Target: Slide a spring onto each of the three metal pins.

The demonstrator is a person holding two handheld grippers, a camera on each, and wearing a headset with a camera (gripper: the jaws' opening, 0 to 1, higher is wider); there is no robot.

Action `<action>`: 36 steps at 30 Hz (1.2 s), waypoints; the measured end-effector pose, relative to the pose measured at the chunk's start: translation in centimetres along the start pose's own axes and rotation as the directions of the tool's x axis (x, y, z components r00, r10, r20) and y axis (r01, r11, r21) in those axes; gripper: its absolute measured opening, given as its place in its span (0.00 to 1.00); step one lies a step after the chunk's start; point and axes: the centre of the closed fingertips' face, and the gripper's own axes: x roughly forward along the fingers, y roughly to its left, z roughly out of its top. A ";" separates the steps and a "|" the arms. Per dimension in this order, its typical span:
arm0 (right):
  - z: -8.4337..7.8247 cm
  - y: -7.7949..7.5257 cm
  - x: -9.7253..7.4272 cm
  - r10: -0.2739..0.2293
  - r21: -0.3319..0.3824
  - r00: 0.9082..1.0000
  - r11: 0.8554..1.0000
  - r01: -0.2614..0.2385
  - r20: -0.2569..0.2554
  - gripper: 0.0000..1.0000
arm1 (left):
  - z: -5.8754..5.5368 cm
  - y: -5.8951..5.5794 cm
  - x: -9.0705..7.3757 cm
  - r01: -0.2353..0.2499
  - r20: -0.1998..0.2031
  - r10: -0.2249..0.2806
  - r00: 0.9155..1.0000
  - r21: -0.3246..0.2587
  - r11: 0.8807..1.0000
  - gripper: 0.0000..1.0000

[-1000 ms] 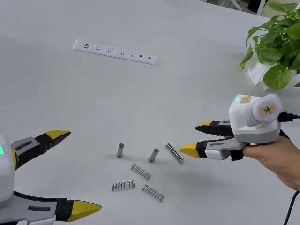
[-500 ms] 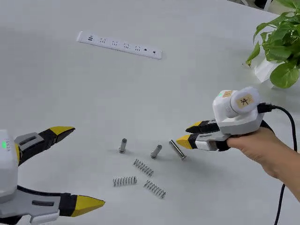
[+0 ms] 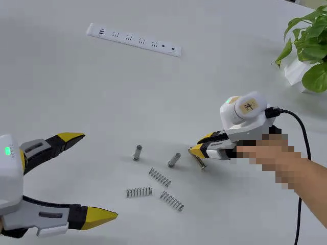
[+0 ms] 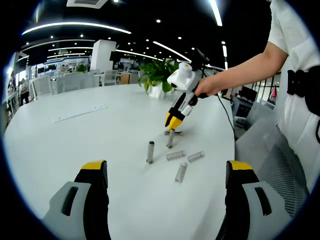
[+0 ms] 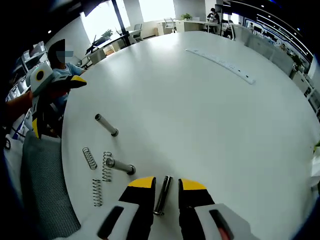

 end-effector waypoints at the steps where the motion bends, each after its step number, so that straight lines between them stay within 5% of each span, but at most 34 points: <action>1: 0.0 0.0 0.1 0.000 0.001 1.000 1.000 0.000 -0.002 0.15 | 0.0 0.0 0.0 -0.001 0.000 0.001 1.000 -0.001 1.000 0.98; 13: -0.8 0.0 1.3 0.002 0.002 0.998 1.000 -0.002 -0.055 0.12 | -0.4 0.1 -0.1 -0.008 0.006 0.009 1.000 -0.015 1.000 0.98; 36: -0.9 0.0 1.9 -0.004 0.010 0.997 1.000 0.005 -0.078 0.06 | -0.7 0.1 0.0 -0.003 0.002 0.003 1.000 -0.028 1.000 0.97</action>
